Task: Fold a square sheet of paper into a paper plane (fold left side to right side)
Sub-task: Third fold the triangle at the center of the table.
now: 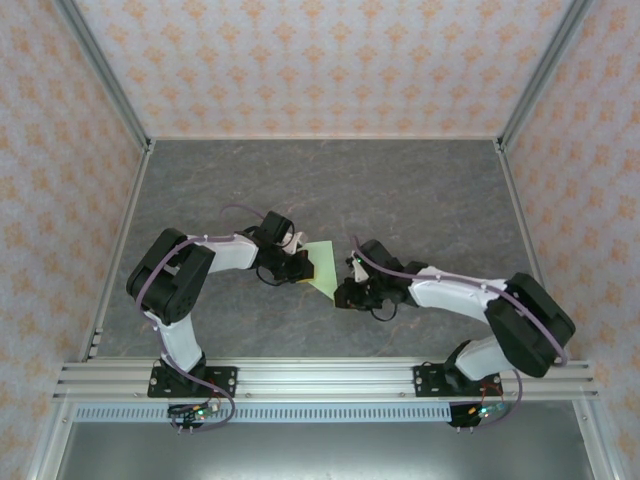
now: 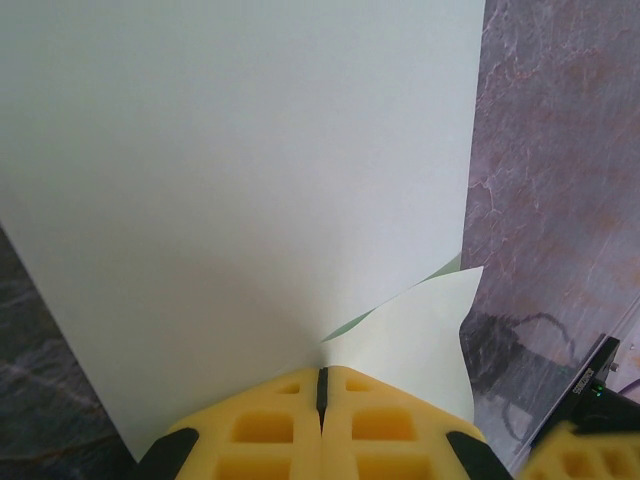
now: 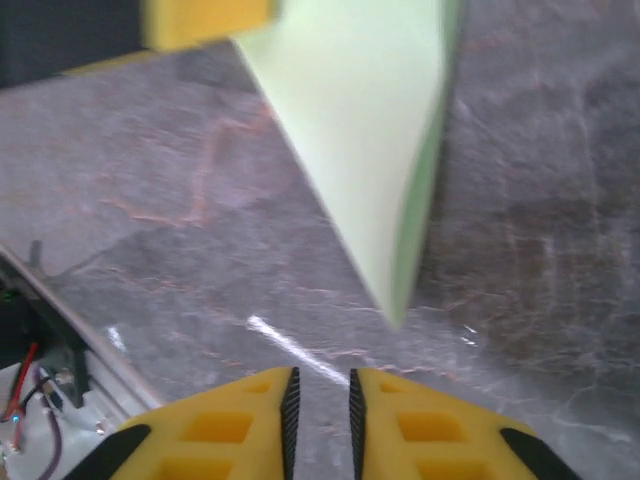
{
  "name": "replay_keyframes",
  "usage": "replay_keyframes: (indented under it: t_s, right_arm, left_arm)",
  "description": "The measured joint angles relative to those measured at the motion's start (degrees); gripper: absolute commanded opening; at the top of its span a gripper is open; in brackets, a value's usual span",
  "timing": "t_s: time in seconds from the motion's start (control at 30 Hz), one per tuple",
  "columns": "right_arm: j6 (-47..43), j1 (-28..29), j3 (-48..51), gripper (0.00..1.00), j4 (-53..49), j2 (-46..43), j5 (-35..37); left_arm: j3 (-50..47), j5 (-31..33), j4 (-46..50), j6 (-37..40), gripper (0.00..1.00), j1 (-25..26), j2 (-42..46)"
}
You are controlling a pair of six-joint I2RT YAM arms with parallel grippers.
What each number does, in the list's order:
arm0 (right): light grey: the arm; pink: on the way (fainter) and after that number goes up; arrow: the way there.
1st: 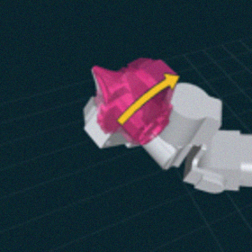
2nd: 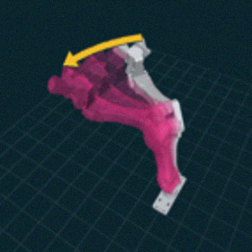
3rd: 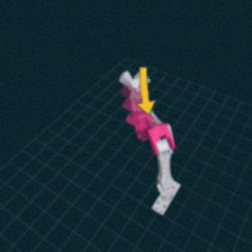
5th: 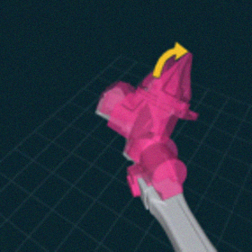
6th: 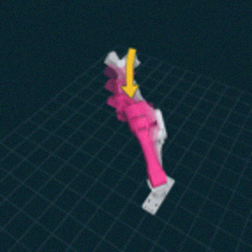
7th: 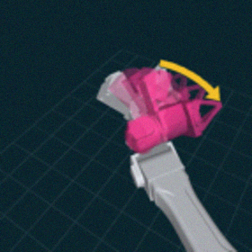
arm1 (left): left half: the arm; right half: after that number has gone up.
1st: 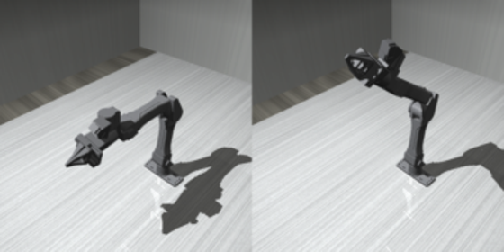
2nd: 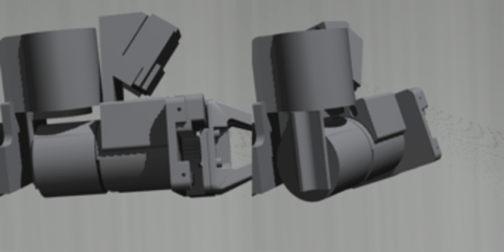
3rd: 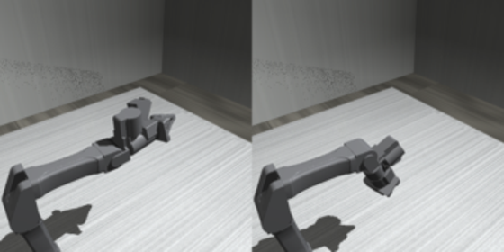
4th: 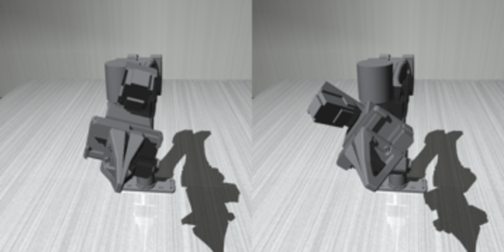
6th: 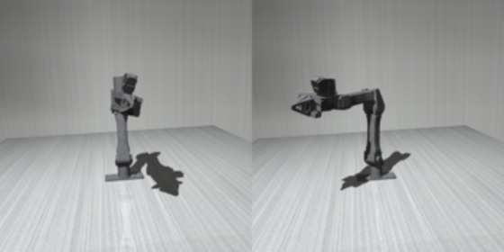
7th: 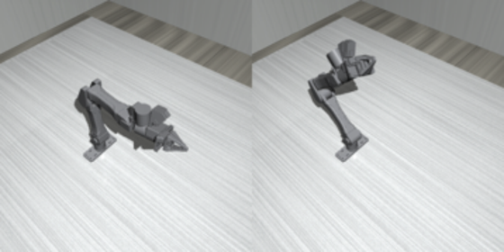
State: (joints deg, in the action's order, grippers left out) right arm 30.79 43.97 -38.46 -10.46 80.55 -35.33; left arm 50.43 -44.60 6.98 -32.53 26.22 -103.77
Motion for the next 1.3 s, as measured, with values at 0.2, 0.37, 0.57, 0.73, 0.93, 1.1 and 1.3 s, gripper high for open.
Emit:
replay_keyframes:
  t_s: [0.2,0.37,0.57,0.73,0.93,1.1,1.3]
  right_arm:
    - [3.0,2.0,-5.4,0.03,-0.2,3.0,2.9]
    - [5.5,2.0,-5.6,0.00,-0.3,8.1,6.8]
    - [7.6,2.0,-5.6,0.00,-0.2,9.4,9.3]
    - [8.2,2.0,-5.6,0.00,-0.1,11.9,9.2]
    - [8.2,2.0,-5.6,0.00,-0.1,12.0,9.4]
    - [8.2,2.0,-5.5,0.00,-0.2,12.0,9.8]
    - [8.2,2.0,-5.5,0.00,-0.2,12.0,9.9]
  left_arm:
    - [0.0,0.0,0.0,0.0,0.03,0.0,0.0]
    - [0.0,0.0,0.1,0.0,0.03,0.0,0.0]
    - [0.1,0.0,0.1,0.0,0.03,0.0,0.0]
    - [0.1,0.0,0.2,0.0,0.04,0.0,0.0]
    - [0.1,0.5,0.5,0.0,0.07,0.2,0.5]
    - [0.0,2.5,2.3,0.0,0.07,1.0,2.4]
    - [-0.4,3.4,3.9,-0.2,0.05,3.8,7.8]
